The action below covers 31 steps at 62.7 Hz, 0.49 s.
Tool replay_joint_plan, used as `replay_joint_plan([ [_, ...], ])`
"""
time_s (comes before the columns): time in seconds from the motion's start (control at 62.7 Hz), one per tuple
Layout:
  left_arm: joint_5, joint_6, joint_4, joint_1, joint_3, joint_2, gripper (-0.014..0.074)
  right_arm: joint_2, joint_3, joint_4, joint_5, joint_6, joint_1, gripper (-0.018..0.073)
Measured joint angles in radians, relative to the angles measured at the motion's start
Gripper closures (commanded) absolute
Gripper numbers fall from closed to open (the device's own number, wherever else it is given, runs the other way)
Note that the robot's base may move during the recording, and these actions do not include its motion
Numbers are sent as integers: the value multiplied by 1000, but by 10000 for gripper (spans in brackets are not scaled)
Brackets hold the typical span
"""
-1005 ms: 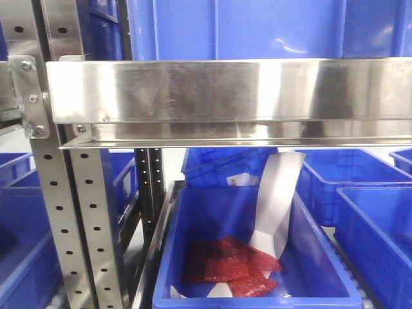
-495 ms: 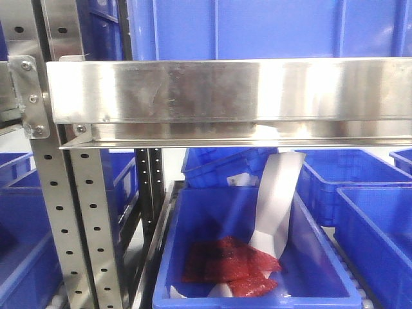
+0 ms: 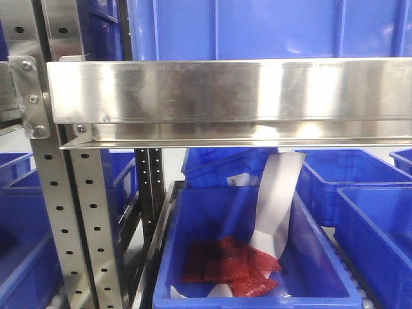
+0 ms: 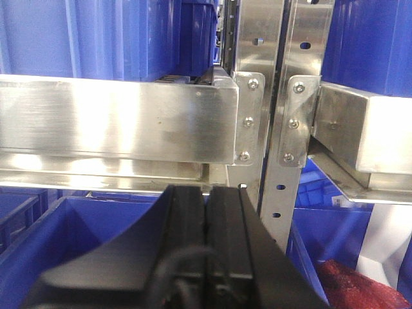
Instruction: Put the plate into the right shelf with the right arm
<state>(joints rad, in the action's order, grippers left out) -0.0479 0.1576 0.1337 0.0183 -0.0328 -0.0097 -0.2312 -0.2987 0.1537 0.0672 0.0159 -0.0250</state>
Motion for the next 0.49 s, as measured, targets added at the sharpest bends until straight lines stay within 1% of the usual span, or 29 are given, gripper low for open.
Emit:
replay_joint_plan([
  [0.495,0,0,0,0,0,0,724,0,0,0,0,1,0,508],
])
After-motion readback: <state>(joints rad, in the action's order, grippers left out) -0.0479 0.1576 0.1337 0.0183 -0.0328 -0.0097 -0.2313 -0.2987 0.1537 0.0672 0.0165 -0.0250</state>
